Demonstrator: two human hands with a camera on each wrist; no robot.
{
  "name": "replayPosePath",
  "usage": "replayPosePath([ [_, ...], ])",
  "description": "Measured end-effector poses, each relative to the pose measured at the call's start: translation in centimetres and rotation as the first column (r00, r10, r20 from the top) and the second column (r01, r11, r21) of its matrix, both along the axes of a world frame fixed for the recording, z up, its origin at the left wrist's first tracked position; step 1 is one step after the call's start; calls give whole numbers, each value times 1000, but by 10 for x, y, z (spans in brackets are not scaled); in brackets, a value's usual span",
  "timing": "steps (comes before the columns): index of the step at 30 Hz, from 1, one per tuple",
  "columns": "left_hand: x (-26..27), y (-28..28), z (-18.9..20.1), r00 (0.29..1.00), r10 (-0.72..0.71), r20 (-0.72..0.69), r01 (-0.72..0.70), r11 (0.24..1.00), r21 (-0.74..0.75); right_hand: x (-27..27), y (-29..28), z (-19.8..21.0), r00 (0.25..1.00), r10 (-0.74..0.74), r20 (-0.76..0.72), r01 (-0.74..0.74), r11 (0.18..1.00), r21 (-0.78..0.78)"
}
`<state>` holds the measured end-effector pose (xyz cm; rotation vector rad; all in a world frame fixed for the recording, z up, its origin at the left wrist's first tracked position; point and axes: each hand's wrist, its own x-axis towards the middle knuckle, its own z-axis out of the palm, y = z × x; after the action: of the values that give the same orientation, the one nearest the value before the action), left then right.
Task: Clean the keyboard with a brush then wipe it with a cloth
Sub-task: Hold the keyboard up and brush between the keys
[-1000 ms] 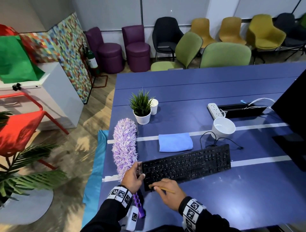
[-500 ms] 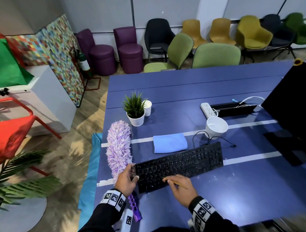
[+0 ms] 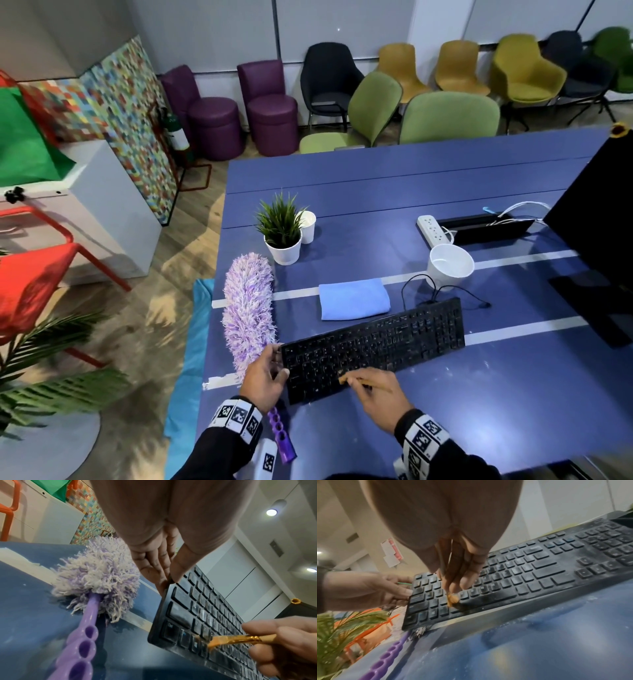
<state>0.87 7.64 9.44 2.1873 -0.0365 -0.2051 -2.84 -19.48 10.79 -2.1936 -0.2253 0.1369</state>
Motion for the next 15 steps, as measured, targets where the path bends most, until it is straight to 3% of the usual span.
replayPosePath([
  [4, 2, 0, 2, 1000, -2, 9, 1, 1000, 7, -6, 16, 2, 990, 131, 51, -130, 991, -30],
  [9, 0, -1, 3, 1000, 5, 0, -5, 1000, 7, -2, 4, -2, 988, -108, 107, 110, 994, -9],
  [13, -1, -3, 6, 1000, -3, 0, 3, 1000, 18, -4, 15, 1, 992, 124, 12, -121, 985, -122],
  [15, -1, -2, 7, 1000, -10, 2, 10, 1000, 0, 1, 5, 2, 996, 70, 53, -63, 990, -127],
])
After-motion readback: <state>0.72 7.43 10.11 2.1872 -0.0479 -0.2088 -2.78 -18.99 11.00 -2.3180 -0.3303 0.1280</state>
